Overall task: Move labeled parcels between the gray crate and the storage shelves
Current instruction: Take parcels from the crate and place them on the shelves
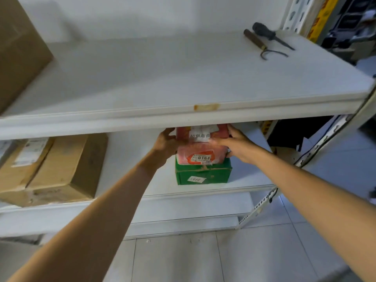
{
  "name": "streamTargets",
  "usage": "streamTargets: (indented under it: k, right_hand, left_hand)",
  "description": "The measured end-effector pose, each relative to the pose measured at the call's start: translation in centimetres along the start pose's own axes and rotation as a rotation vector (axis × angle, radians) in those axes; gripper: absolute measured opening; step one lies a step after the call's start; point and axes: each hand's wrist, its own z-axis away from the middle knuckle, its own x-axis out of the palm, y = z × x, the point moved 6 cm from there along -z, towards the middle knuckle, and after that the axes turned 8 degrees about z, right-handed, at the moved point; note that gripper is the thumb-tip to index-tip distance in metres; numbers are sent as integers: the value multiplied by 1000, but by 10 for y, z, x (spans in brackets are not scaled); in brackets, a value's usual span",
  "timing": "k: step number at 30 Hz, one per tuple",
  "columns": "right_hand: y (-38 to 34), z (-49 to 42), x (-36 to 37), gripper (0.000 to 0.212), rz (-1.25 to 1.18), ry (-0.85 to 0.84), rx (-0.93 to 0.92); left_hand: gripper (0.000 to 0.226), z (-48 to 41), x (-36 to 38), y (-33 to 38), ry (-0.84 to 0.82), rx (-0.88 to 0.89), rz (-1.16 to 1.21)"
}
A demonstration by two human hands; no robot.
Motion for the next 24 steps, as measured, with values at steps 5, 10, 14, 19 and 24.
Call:
streamTargets:
  k: [5,10,14,19,24]
  right_hand:
    - [9,2,3,51,-81,7,-24]
    - [10,2,4,54,-88,5,-36]
    - [13,3,5,63,-113,31,-40]
    - [13,5,6,51,-118,35,-40]
    - [9,6,3,46,-125,33,-32]
  left_hand:
    - [52,-1,3,-4,-34,35,64]
    - [57,1,4,-9,-37,61,101]
    - [64,0,5,-10,-35,66,128]
    - [62,4,9,-9,-47,55,172]
    - [61,6,8,-10,-45,78,121]
